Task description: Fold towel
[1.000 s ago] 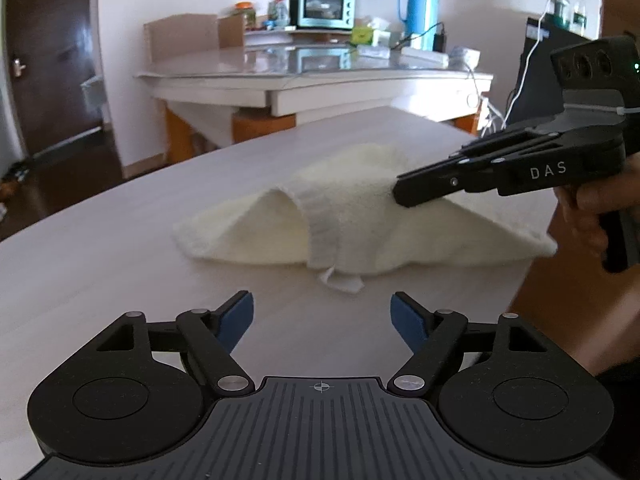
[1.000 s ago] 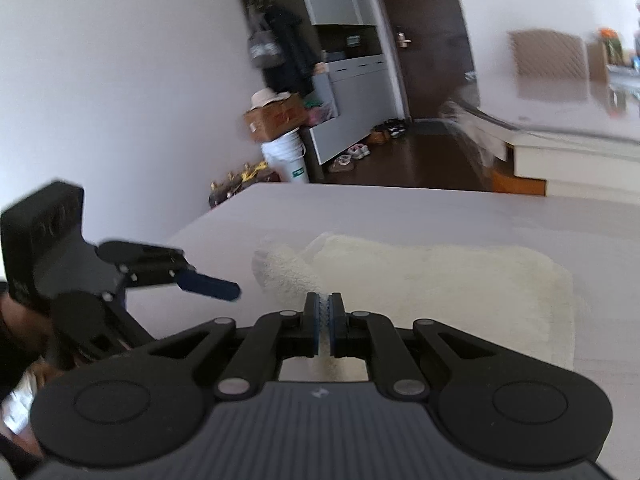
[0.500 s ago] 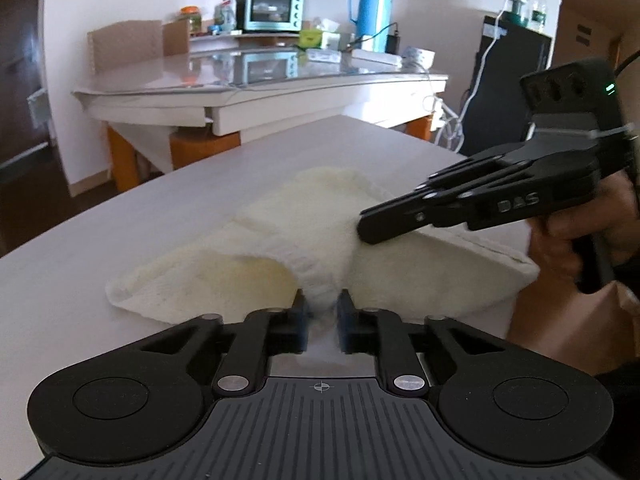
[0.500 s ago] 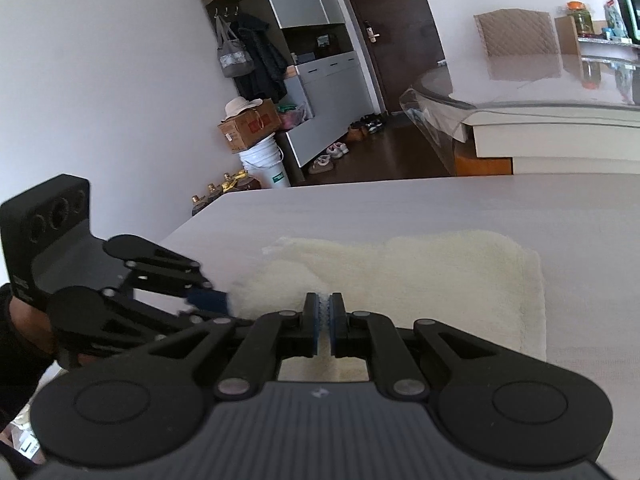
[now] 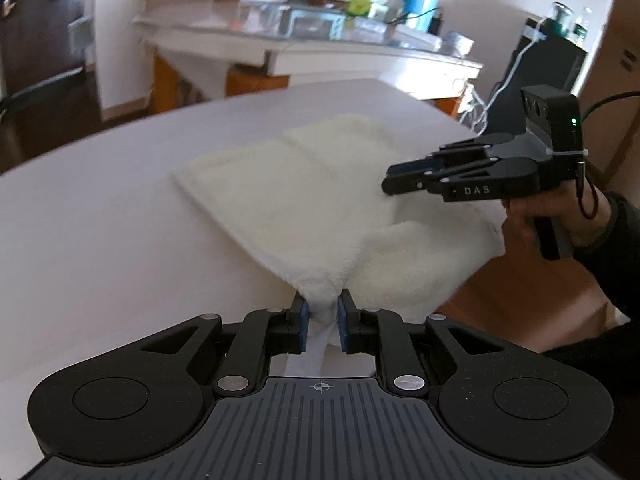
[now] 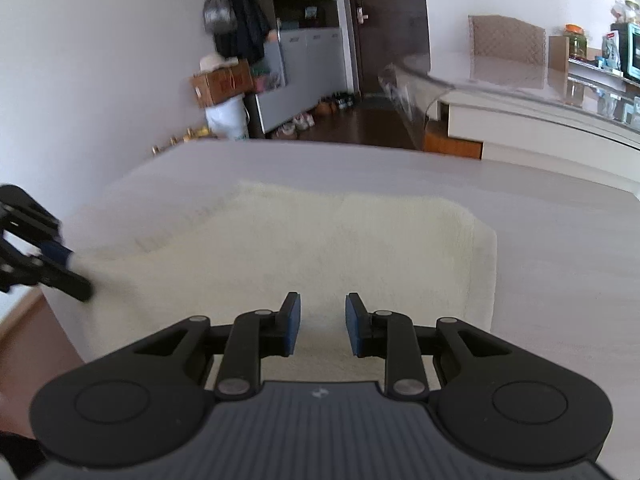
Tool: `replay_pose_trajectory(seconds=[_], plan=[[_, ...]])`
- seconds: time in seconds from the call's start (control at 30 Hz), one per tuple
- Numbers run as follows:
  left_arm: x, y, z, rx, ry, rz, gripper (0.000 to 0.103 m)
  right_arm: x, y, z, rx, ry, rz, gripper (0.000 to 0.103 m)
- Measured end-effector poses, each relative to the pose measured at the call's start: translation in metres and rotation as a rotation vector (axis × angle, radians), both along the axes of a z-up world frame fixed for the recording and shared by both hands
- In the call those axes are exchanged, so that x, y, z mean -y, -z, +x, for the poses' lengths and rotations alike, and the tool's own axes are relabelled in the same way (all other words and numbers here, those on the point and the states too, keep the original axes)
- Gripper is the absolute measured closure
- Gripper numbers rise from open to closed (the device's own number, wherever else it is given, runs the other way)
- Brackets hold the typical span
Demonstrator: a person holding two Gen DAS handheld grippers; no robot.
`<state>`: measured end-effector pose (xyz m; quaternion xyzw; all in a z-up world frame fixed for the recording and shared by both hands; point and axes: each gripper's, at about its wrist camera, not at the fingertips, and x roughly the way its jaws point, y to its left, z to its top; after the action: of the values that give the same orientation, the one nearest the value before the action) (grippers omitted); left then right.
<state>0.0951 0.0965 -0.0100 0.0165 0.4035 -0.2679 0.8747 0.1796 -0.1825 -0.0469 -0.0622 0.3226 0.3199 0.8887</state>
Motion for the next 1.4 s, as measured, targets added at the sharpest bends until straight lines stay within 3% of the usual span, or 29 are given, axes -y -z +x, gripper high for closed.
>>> replay_pose_trajectory(seconds=[0.07, 0.23, 0.37, 0.43, 0.5, 0.63, 0.67, 0.7, 0.83, 1.0, 1.1, 1.3, 1.4], plan=[[-0.002, 0.002, -0.001, -0.003, -0.019, 0.002, 0.08, -0.003, 0.001, 0.002, 0.015, 0.004, -0.019, 0.076], [-0.003, 0.004, 0.002, -0.004, -0.047, 0.007, 0.055, -0.008, 0.002, 0.019, 0.056, 0.045, -0.073, 0.071], [-0.004, 0.001, 0.003, 0.011, -0.054, 0.005, 0.047, -0.002, 0.002, 0.033, 0.067, 0.075, -0.099, 0.048], [-0.007, -0.002, 0.005, 0.029, -0.072, -0.005, 0.04, 0.001, 0.002, 0.041, 0.06, 0.073, -0.093, 0.047], [-0.01, -0.008, 0.012, 0.066, -0.117, -0.011, 0.033, 0.001, -0.001, 0.044, 0.069, 0.065, -0.087, 0.054], [-0.007, -0.014, 0.031, 0.125, -0.175, -0.002, 0.035, 0.004, -0.011, 0.045, 0.096, 0.078, -0.065, 0.064], [-0.004, -0.014, 0.039, 0.139, -0.182, 0.007, 0.04, 0.005, -0.013, 0.046, 0.104, 0.087, -0.07, 0.072], [0.001, -0.013, 0.052, 0.147, -0.178, 0.024, 0.045, 0.006, -0.013, 0.048, 0.106, 0.097, -0.076, 0.073], [0.023, -0.007, 0.087, 0.178, -0.136, 0.088, 0.048, 0.018, -0.008, 0.065, 0.079, 0.148, -0.085, 0.073], [0.039, 0.011, 0.125, 0.155, -0.119, 0.134, 0.049, 0.031, 0.0, 0.082, 0.006, 0.156, -0.058, 0.072], [0.039, 0.019, 0.13, 0.129, -0.104, 0.156, 0.048, 0.03, -0.002, 0.088, -0.056, 0.081, 0.013, 0.072], [0.027, 0.019, 0.12, 0.118, -0.123, 0.17, 0.046, 0.013, -0.002, 0.088, -0.051, 0.024, -0.008, 0.074], [0.025, 0.019, 0.124, 0.119, -0.134, 0.171, 0.045, 0.011, 0.0, 0.093, -0.006, 0.059, -0.051, 0.075]])
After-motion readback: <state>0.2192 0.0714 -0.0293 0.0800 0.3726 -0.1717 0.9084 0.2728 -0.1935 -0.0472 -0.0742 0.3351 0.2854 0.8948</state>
